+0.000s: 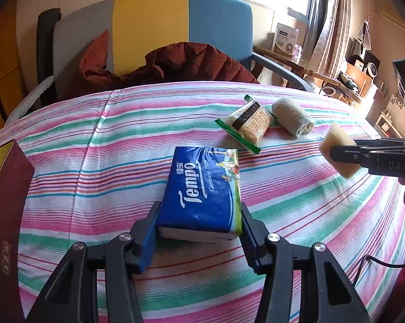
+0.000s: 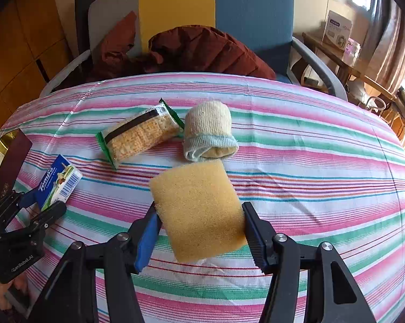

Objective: Organize objects
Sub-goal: 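Carry the tissue pack and yellow sponge into the gold tray and release both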

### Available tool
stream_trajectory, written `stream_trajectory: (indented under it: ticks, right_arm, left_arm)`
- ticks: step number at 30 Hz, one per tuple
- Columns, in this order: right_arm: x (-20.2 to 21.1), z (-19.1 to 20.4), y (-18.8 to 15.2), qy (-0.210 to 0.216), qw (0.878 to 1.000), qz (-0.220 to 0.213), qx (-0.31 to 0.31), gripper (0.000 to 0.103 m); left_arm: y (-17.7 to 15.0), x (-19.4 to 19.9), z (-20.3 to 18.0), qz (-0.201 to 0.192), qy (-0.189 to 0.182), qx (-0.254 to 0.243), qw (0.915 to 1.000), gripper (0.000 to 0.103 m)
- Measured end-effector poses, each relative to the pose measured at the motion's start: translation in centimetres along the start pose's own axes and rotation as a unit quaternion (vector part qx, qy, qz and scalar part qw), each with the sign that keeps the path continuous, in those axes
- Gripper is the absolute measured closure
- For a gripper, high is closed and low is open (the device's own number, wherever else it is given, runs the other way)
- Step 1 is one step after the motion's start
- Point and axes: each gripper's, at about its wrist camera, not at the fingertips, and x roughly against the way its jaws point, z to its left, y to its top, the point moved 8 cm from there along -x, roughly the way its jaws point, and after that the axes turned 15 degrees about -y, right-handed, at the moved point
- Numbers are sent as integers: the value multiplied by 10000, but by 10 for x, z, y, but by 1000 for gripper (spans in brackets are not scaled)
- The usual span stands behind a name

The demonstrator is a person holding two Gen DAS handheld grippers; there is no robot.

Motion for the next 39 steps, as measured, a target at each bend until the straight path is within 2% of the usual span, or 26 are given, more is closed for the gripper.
stream_trajectory:
  ticks: [4,11,19,27,32,36,39]
  right_arm:
    - [3,2,4,-46,9999,-122,65,44]
    - [8,10,4,-206,9986,-342,356,43]
    - [5,17,0,-324,9969,-360,624,43]
    - [0,20,-4,-378,9960,-304,753,43]
    - [-1,21,-4,-371,9959,-311,764,43]
    - [2,23,-3,-297,9961,-397,729,43]
    - [8,28,0,-210,9956,-542,737,43]
  left_arm:
    - [-4,15,6,-236,10,94,9997,49]
    - [-13,40,8,-538,60,-48,9985,49]
    - [-29,59,17,-620,72,-36,9980,49]
    - [-47,96,30,-791,81,32,9968,49]
    - [-31,130,50,-1143,89,287,9930,49]
    - [-19,159,80,-1341,303,542,9890,49]
    - [-17,172,113,-1300,503,860,9865,49]
